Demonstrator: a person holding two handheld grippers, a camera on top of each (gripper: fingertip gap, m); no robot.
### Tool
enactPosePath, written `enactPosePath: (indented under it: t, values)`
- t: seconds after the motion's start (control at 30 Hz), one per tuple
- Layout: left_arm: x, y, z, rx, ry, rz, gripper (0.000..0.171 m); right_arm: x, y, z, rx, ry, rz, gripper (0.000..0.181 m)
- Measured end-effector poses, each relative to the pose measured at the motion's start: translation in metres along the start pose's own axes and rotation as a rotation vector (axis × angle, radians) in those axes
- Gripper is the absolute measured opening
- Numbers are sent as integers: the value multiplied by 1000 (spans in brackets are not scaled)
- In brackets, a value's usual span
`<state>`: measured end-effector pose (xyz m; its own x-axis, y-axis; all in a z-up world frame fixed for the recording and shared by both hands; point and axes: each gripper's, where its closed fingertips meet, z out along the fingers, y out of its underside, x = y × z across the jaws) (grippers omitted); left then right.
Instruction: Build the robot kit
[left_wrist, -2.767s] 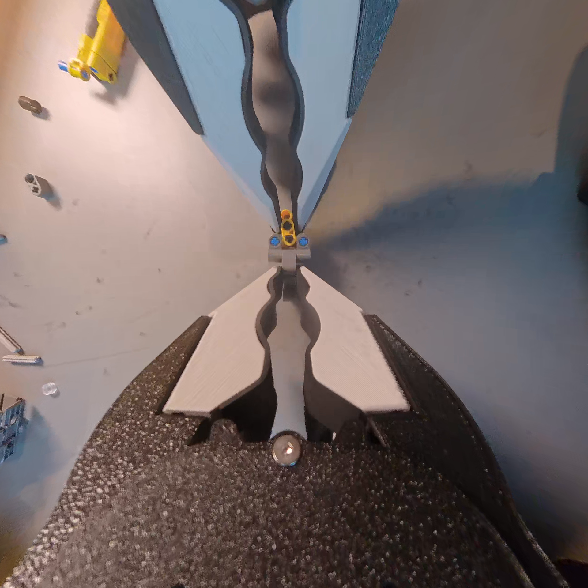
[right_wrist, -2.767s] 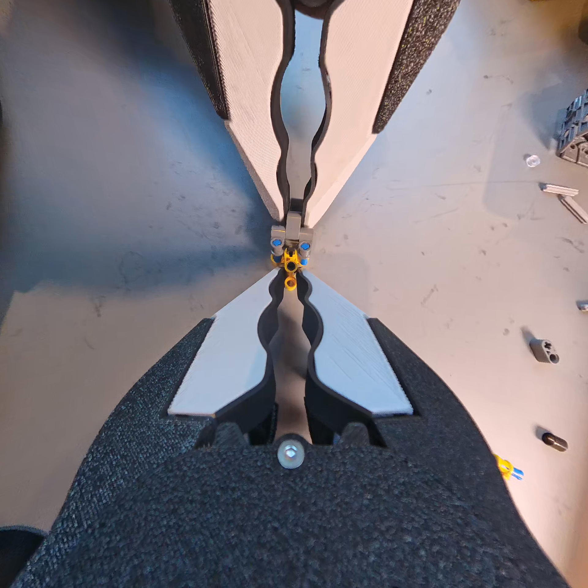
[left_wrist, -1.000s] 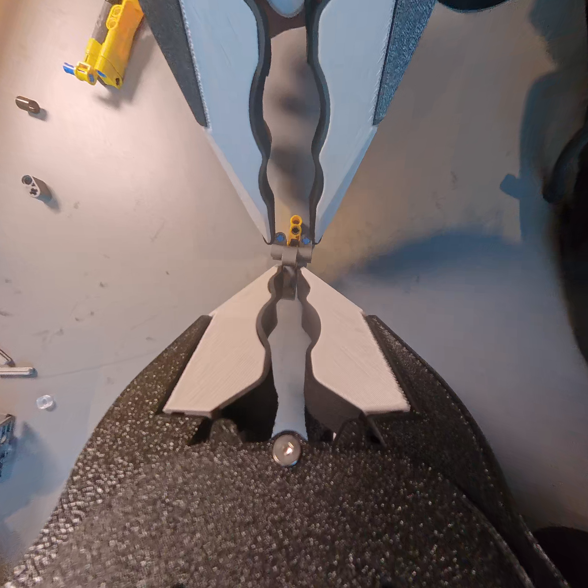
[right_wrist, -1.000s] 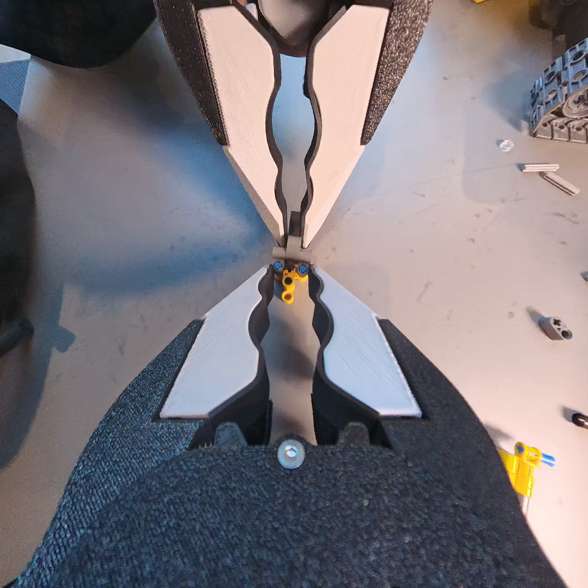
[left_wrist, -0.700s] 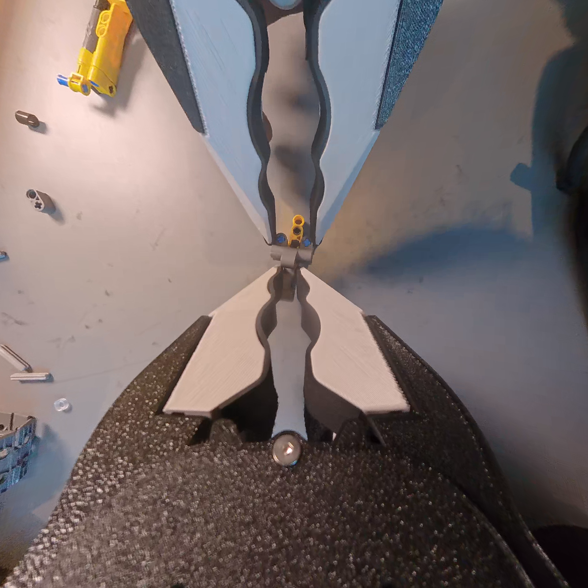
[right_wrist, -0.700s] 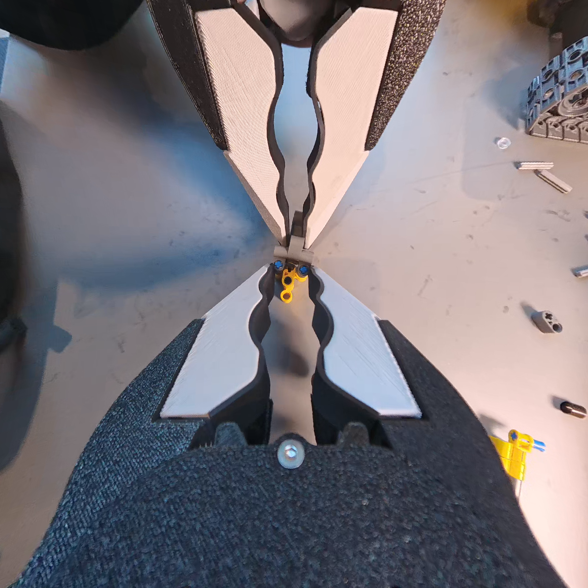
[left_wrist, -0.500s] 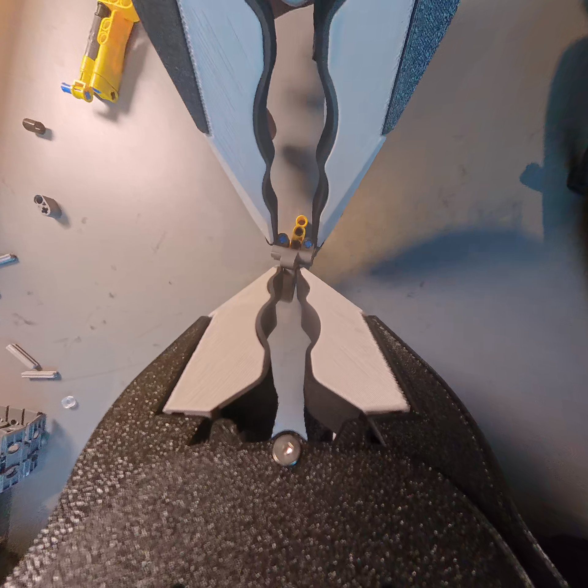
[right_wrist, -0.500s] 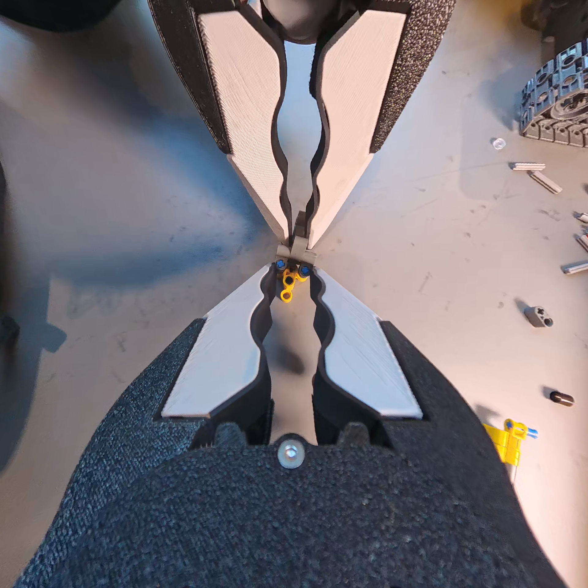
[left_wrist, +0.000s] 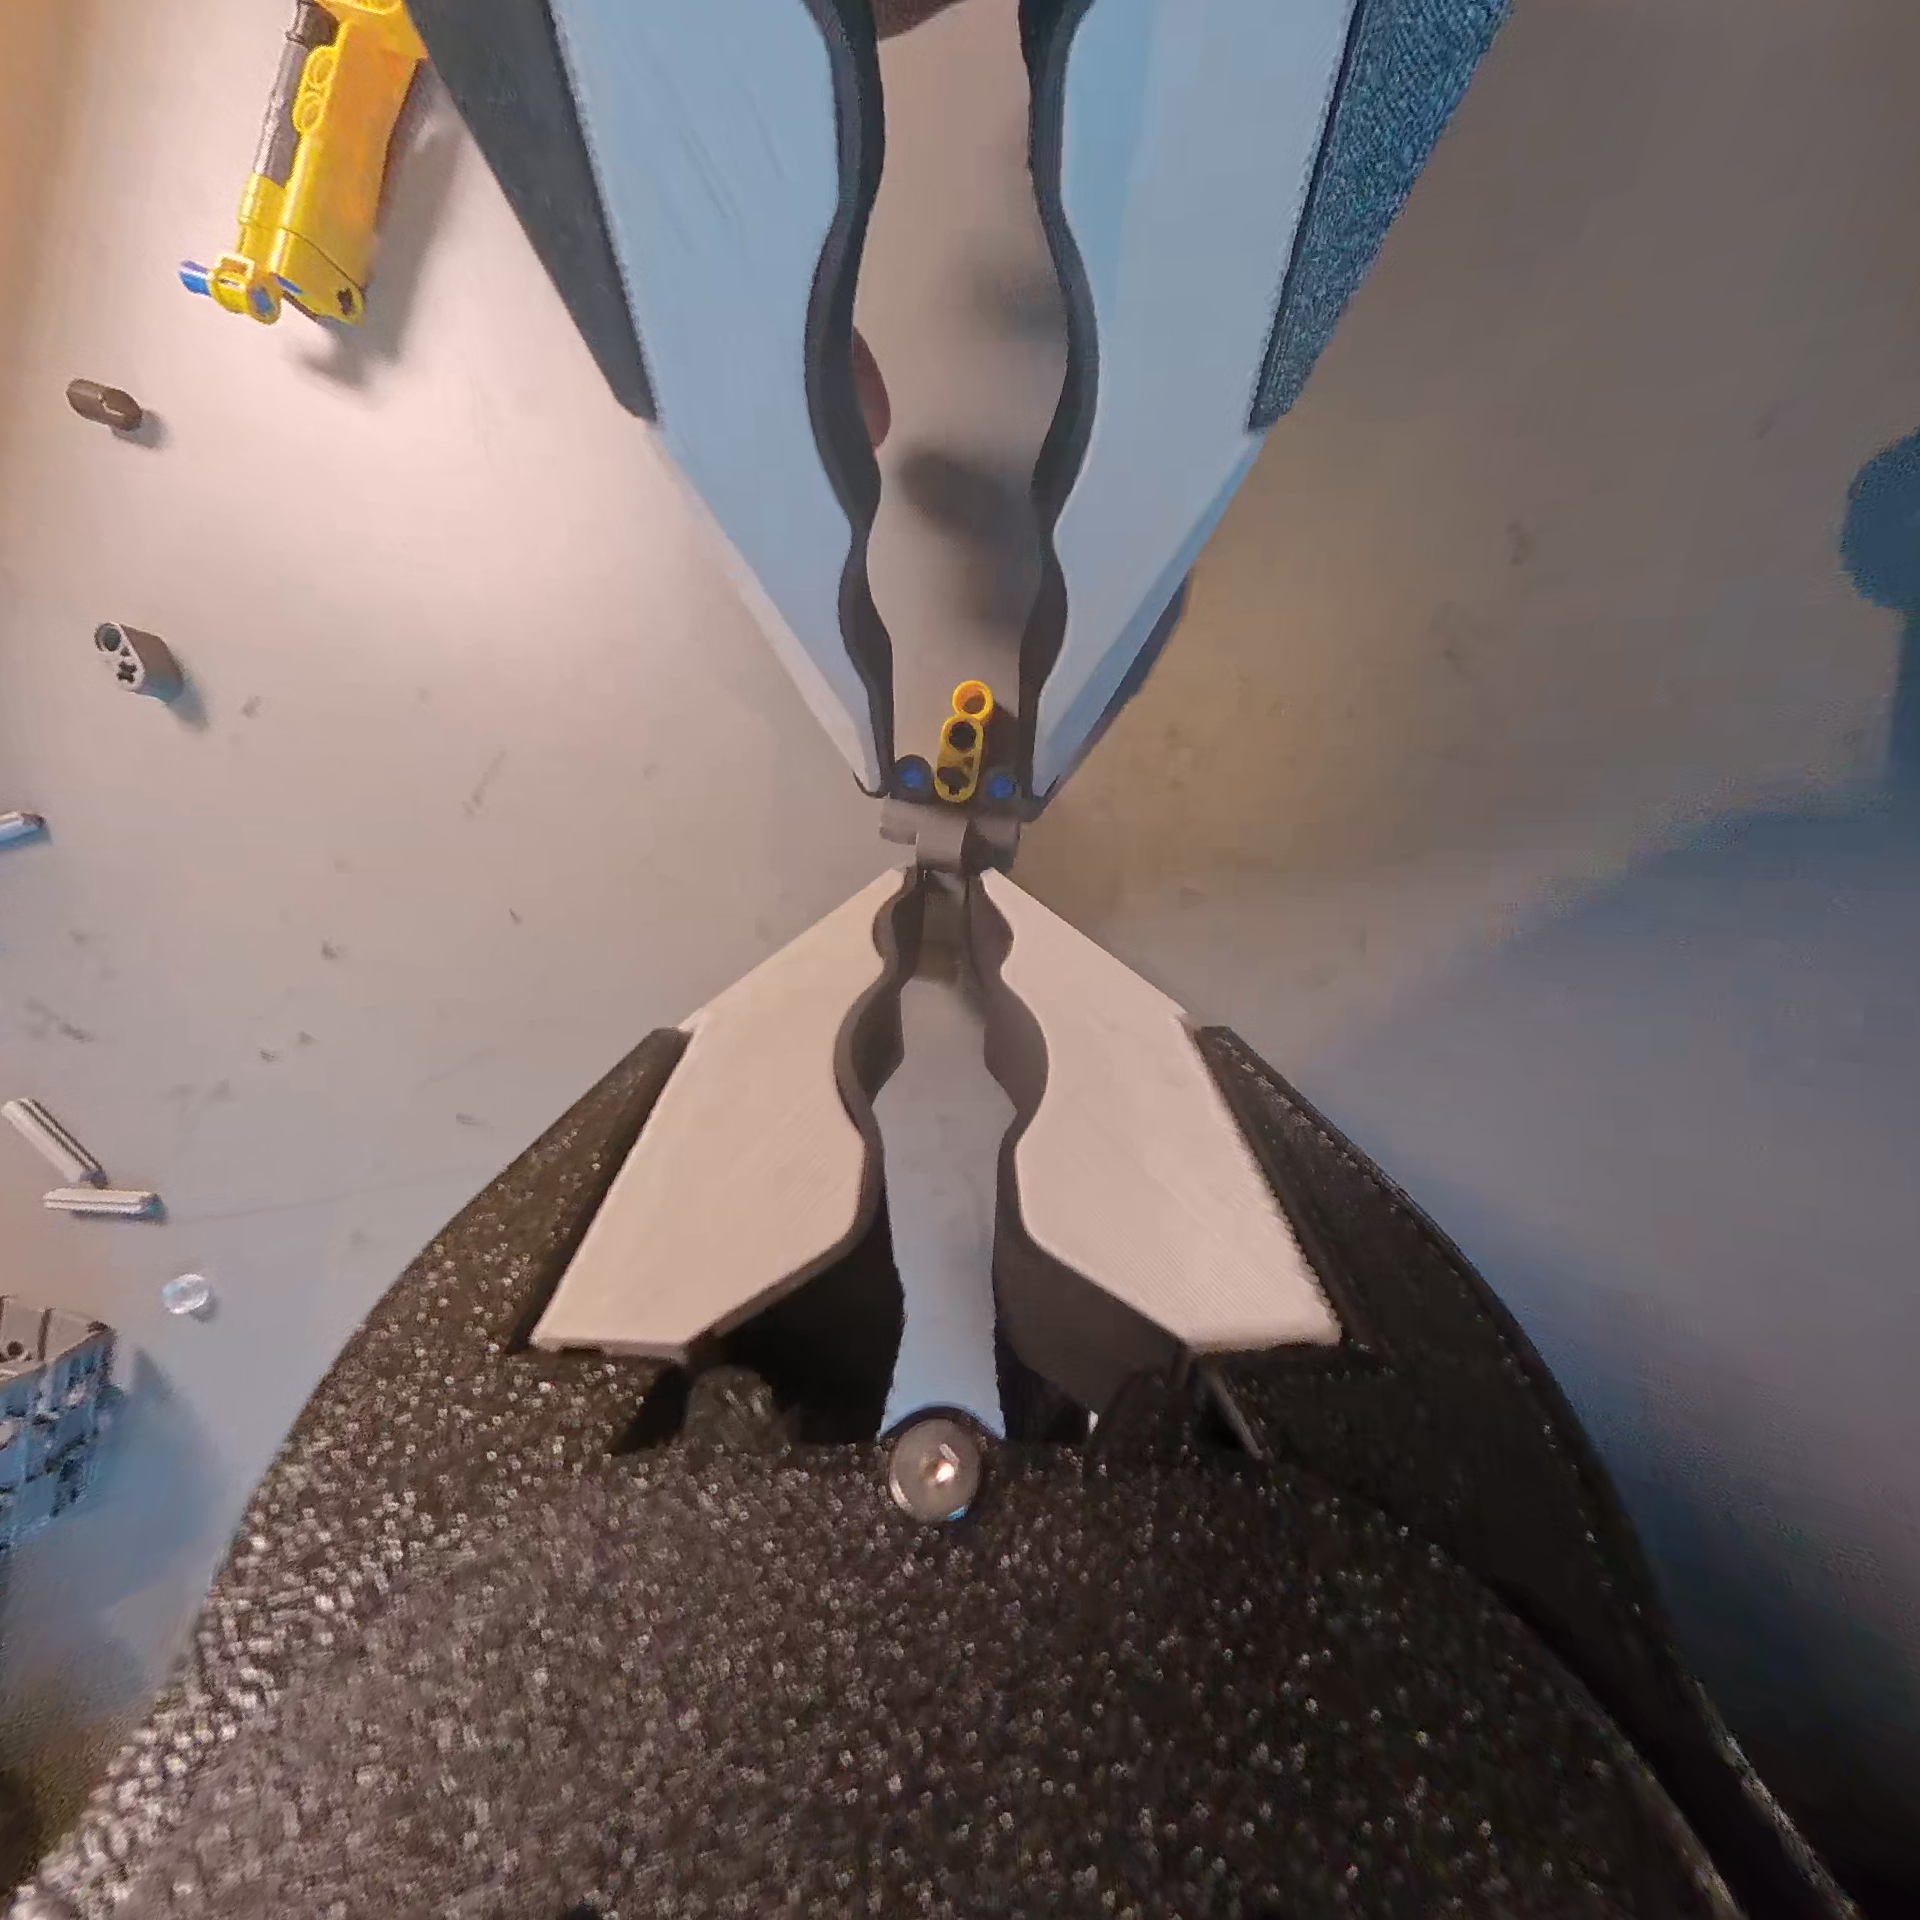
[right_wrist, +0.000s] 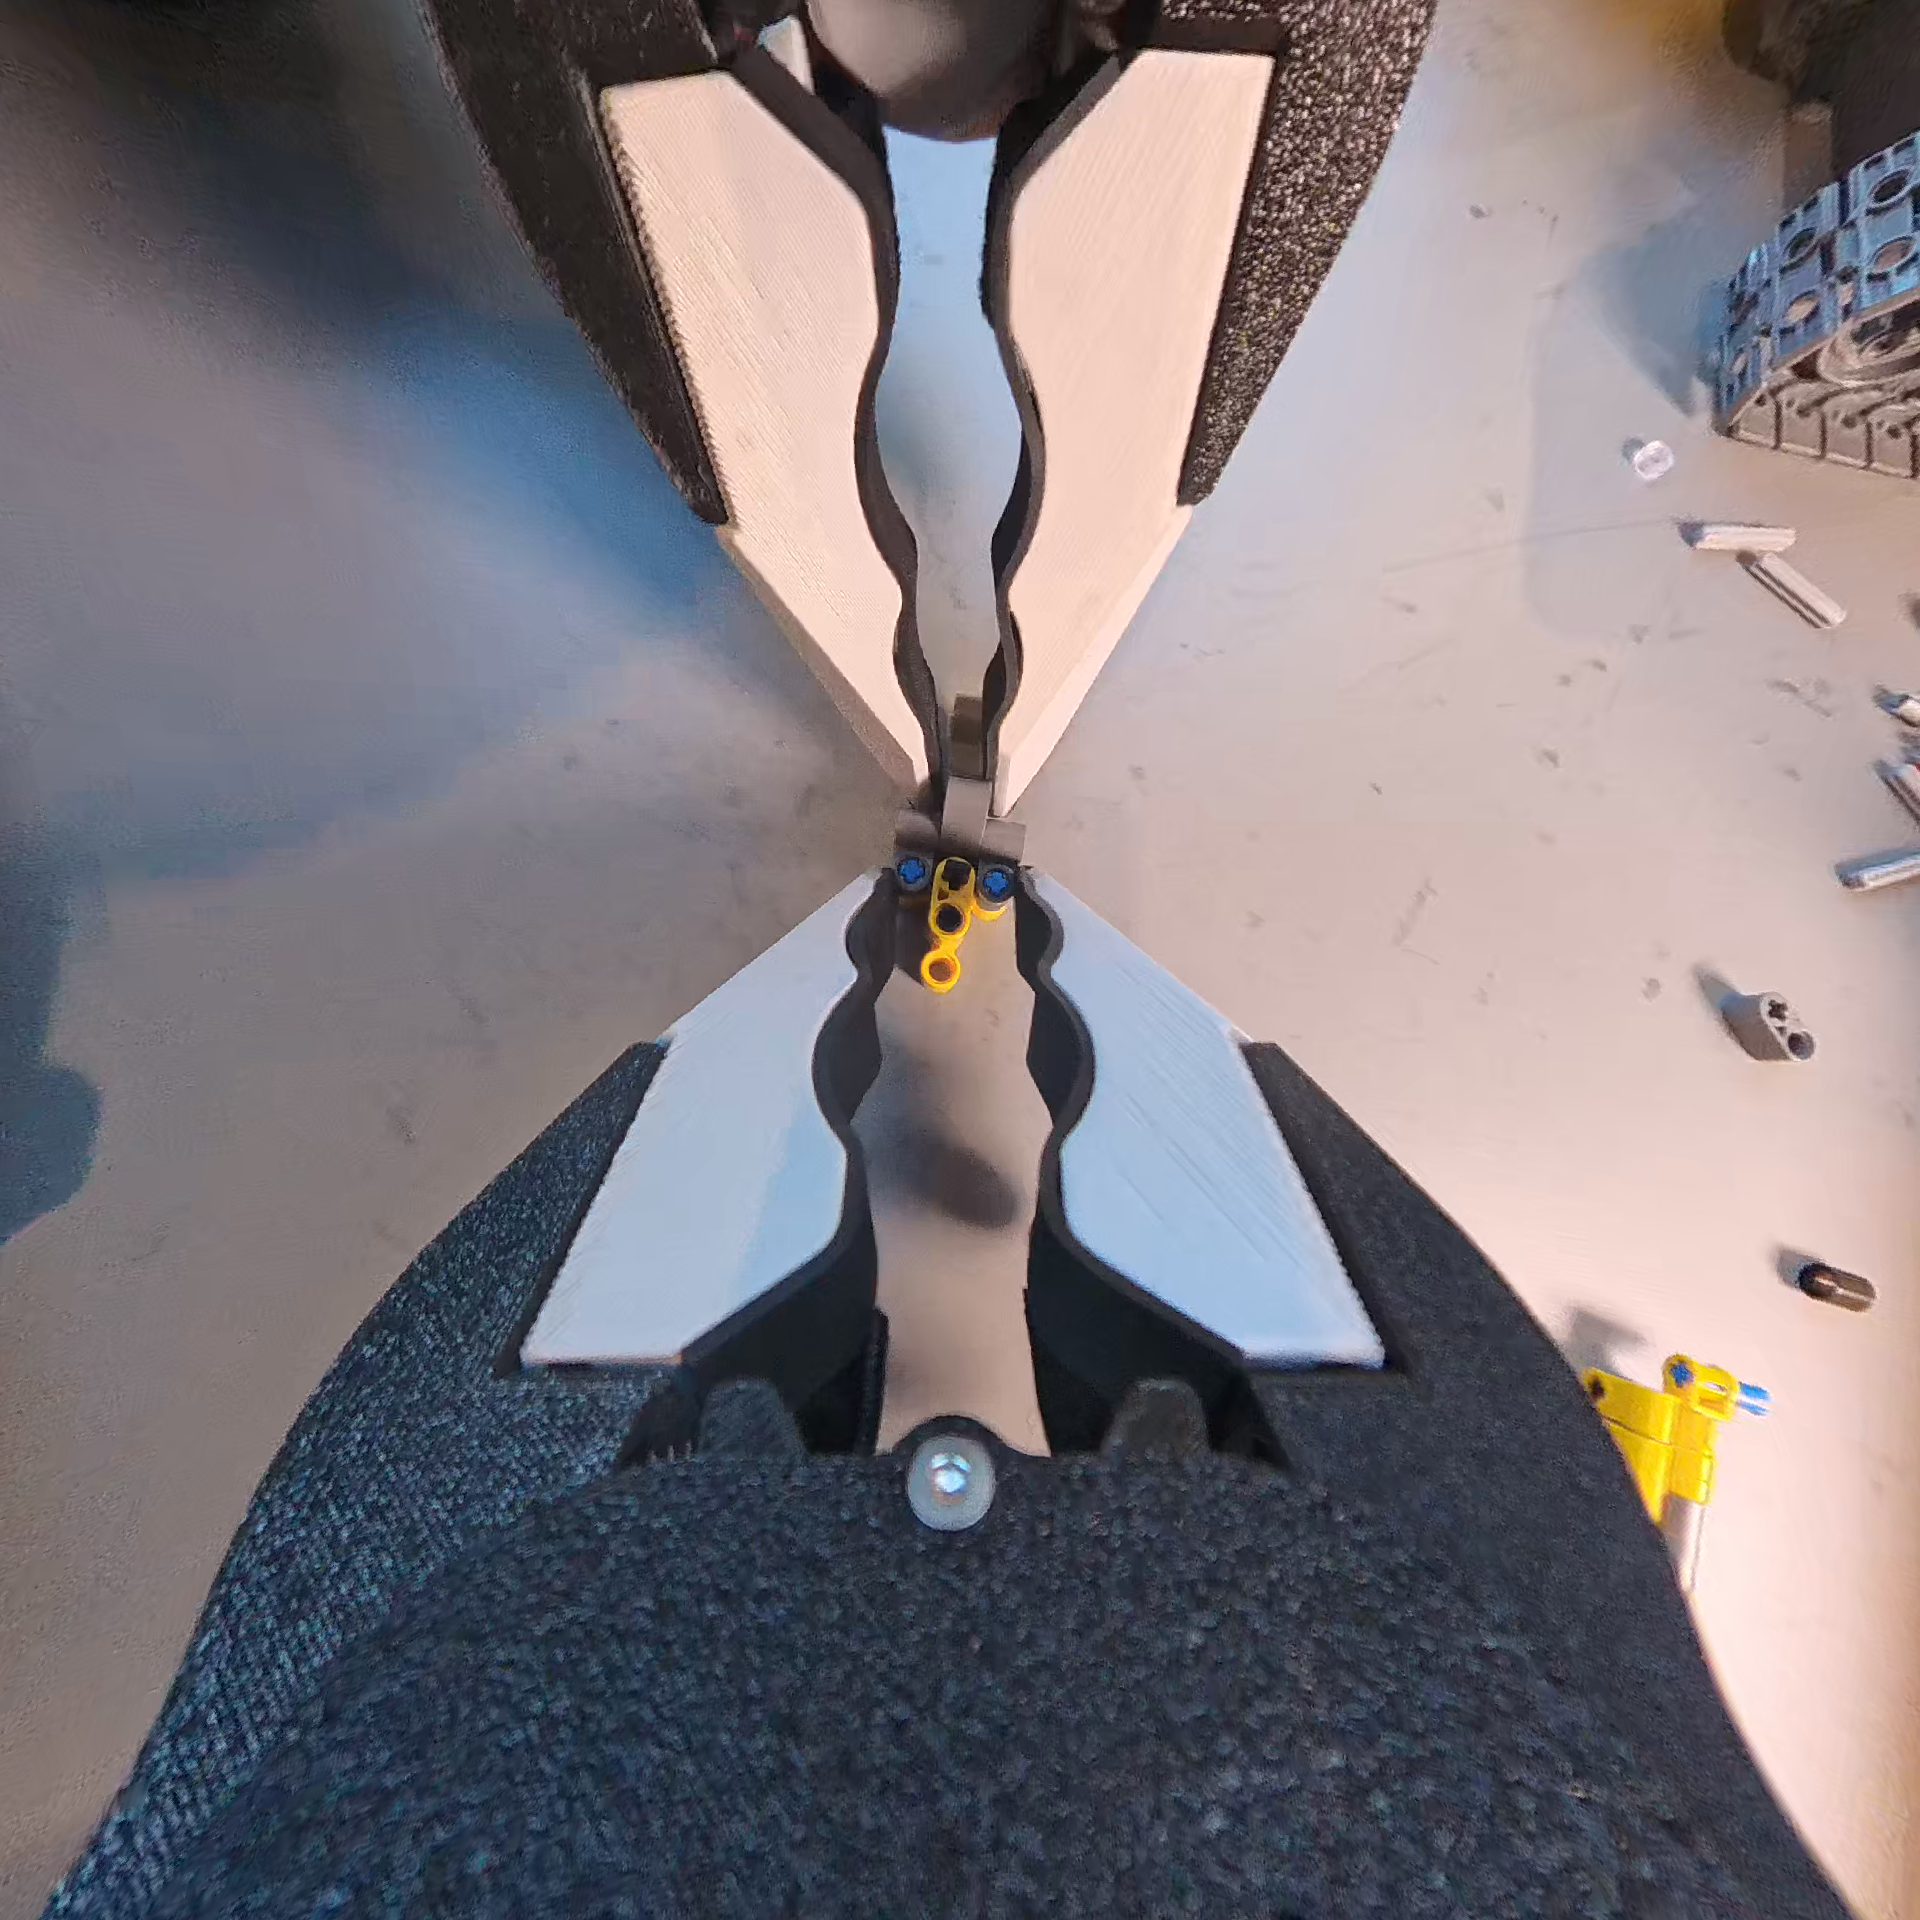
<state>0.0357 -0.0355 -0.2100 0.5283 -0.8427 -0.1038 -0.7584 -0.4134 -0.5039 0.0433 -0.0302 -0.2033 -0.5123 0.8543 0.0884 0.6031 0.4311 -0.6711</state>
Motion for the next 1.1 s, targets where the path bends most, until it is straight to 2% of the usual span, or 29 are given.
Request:
enactPosePath:
  t: [0.03,0.1,0.13,0.23,0.33,0.4,0.47,0.67,0.77,0.87,1.0,1.1]
  values:
    - [0,1,-1,7,15,-17,7,0,1,-1,14,-2,-10,27]
    - [-6,8,-8,37,29,-85,7,1,-7,-12,100,5,-26,51]
    - [-6,8,-14,91,71,-155,7,5,-15,-22,168,30,-38,53]
    - [-3,-3,-37,344,262,-409,7,15,-33,-48,300,154,-125,54]
    - [9,-22,-63,581,508,-584,7,5,-53,-57,387,223,-278,50]
    - [14,-29,-75,675,633,-657,7,-6,-66,-58,426,233,-359,43]
    - [17,-31,-76,692,680,-688,7,-18,-73,-56,416,209,-436,35]
    - [29,-28,-71,632,716,-670,7,-28,-71,-40,281,143,-566,20]
    - [31,-26,-71,628,717,-666,7,-28,-71,-39,267,98,-540,16]
    - [28,-25,-78,674,709,-655,8,-24,-79,-41,327,90,-466,16]
    - [15,-25,-90,736,580,-604,8,-11,-90,-46,434,195,-473,16]
    - [2,-23,-95,736,372,-500,7,-4,-96,-53,514,219,-424,23]
